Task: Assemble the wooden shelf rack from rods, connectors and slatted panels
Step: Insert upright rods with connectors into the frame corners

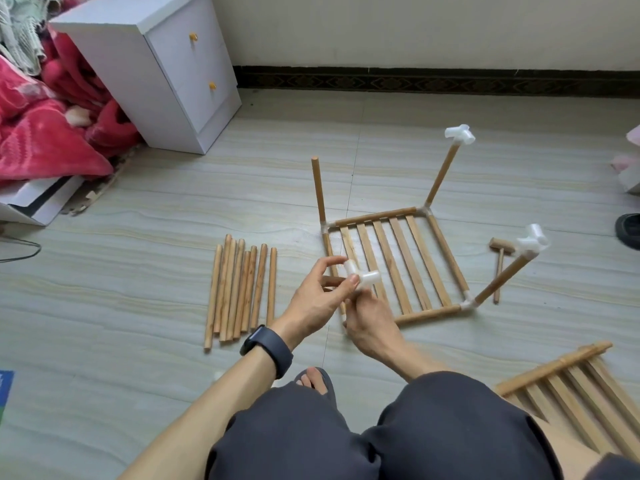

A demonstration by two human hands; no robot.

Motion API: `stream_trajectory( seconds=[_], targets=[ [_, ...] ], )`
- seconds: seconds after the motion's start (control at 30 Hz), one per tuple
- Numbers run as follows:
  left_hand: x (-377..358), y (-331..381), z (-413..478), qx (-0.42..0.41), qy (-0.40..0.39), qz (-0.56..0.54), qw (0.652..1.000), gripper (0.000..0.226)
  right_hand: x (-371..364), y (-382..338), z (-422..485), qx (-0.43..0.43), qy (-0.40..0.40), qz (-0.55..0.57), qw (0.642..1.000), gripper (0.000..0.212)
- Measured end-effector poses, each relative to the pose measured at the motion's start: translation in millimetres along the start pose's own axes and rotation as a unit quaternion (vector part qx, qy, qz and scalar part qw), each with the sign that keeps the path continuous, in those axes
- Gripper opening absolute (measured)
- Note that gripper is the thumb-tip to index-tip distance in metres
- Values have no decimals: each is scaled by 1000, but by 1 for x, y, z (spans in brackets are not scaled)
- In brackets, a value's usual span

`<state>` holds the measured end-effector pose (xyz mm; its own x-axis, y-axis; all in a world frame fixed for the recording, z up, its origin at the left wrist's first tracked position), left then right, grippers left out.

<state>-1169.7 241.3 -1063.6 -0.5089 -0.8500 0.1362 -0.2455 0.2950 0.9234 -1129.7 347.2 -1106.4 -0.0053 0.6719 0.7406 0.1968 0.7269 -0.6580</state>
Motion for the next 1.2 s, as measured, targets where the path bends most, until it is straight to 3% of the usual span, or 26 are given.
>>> stream_trajectory(
  seconds=[0.07,0.13,0.3,0.4,0.5,0.63,0.97,1.2],
  targets=[
    [-7,7,6,6,-15,-14,1000,60,21,21,-6,-54,79,73,993,11],
    [4,14,18,11,24,25,999,64,43,47,-21,-92,140,68,984,20],
    [36,61,63,-71,128,297,944,70,72,120,-70,-175,139,47,974,44],
    [19,85,98,-114,115,408,898,70,93,151,-83,-187,160,48,968,31],
    [0,82,129,-96,75,472,873,66,116,176,-87,-207,189,58,958,27],
    [-18,67,152,-98,16,467,879,46,129,204,-90,-244,187,79,948,35],
    [46,40,89,-131,111,422,890,23,135,192,-55,-246,180,76,949,31],
    [66,30,32,-141,163,357,909,26,141,186,-5,-276,204,133,930,30]
  ],
)
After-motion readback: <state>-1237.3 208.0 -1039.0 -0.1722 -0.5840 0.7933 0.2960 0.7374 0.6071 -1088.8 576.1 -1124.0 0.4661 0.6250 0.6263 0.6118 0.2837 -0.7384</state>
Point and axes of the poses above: each hand's wrist, its own z-axis towards the middle knuckle, its own x-axis out of the back of the hand, y = z × x, the point moved 9 cm from there along z, towards the middle knuckle, and after that the axes turned 5 degrees about -z, right-handed, at the moved point
